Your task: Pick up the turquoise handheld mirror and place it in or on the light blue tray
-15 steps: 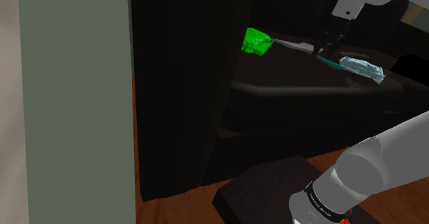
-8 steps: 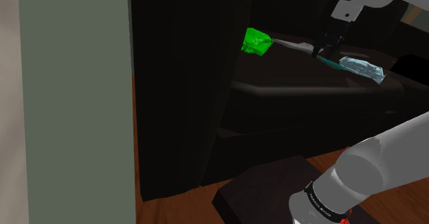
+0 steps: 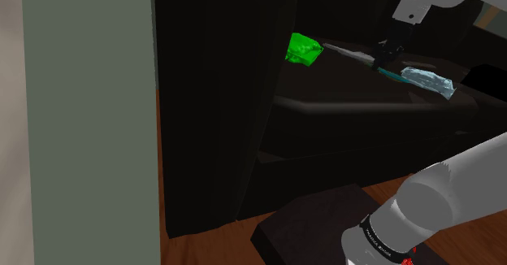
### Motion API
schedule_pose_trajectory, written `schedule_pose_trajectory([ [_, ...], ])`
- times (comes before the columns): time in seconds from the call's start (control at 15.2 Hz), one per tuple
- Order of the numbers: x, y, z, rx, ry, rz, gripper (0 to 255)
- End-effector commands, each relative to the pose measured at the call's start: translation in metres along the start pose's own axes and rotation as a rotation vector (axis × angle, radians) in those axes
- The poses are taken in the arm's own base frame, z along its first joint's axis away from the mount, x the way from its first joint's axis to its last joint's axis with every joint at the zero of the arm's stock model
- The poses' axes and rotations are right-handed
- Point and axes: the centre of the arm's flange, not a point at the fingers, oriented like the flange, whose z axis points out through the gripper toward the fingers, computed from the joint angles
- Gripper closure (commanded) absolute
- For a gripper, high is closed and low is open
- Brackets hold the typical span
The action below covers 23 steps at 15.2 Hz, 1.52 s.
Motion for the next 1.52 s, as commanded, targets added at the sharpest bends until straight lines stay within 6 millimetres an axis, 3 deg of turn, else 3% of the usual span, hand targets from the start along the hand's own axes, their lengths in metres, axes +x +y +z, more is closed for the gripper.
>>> schedule_pose_trajectory([
  [0.0,0.001,0.003,0.005,0.000,-0.010,0.004,255],
  [0.2,0.000,0.000,0.005,-0.001,-0.010,0.004,255],
  [1.45,-0.004,0.000,-0.095,-0.001,-0.010,0.004,255],
])
